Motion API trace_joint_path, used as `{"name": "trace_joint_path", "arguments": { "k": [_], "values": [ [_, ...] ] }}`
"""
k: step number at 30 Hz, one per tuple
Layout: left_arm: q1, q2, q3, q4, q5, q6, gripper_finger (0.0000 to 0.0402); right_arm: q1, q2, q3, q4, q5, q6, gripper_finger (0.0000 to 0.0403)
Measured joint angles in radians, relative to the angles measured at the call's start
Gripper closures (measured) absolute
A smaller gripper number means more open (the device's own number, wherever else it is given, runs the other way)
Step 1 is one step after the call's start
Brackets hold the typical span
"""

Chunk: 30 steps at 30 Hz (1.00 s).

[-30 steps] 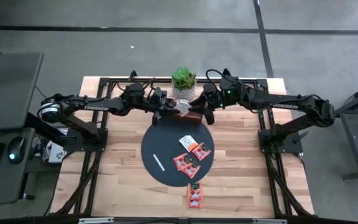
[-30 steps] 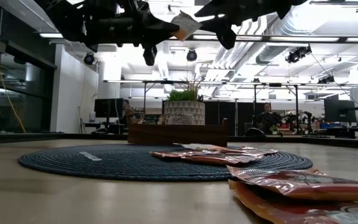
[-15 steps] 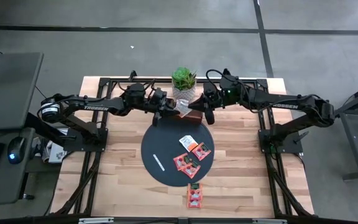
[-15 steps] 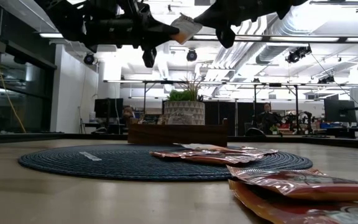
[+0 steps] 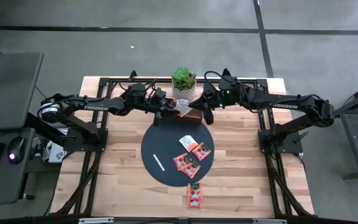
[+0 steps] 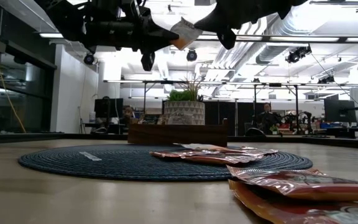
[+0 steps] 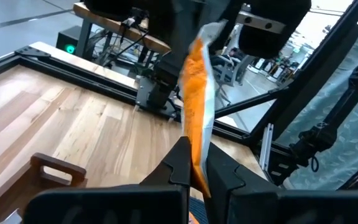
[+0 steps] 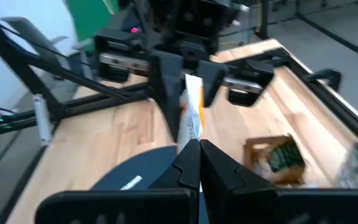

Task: Pick & Place Tea
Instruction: Put the white tea bag into the middle section of the wooden organizer

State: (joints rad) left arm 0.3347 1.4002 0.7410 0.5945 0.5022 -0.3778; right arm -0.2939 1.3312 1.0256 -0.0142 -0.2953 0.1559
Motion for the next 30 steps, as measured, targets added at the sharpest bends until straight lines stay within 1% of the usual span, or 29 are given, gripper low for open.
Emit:
{"name": "trace_joint_path", "arguments": {
  "k": [6, 13, 17, 19, 22, 25, 30],
  "values": [
    [0.000, 0.000, 0.000, -0.015, -0.029, 0.007, 0.0368, 0.000, 0.000, 0.000, -0.032, 0.077, -0.008, 0.0403],
    [-0.001, 0.000, -0.001, -0.088, -0.047, 0.007, 0.0344, 0.000, 0.000, 0.000, -0.025, 0.096, -0.008, 0.0403],
    [-0.001, 0.000, -0.001, -0.113, -0.049, 0.014, 0.0336, -0.001, 0.000, 0.000, -0.029, 0.128, -0.009, 0.0403],
    [-0.001, 0.000, -0.001, -0.144, -0.051, 0.036, 0.0331, -0.005, 0.000, 0.000, -0.042, 0.143, -0.013, 0.0403],
    [0.002, 0.000, -0.001, -0.234, -0.073, 0.053, 0.0324, -0.017, 0.000, 0.000, -0.091, 0.163, -0.033, 0.0403],
    [0.031, -0.023, -0.002, -0.341, -0.048, 0.063, 0.0321, -0.036, 0.003, 0.000, -0.157, 0.168, -0.061, 0.0403],
    [0.102, -0.036, -0.003, -0.427, 0.019, 0.072, 0.0321, -0.056, 0.033, 0.006, -0.187, 0.125, -0.081, 0.0403]
  ]
}}
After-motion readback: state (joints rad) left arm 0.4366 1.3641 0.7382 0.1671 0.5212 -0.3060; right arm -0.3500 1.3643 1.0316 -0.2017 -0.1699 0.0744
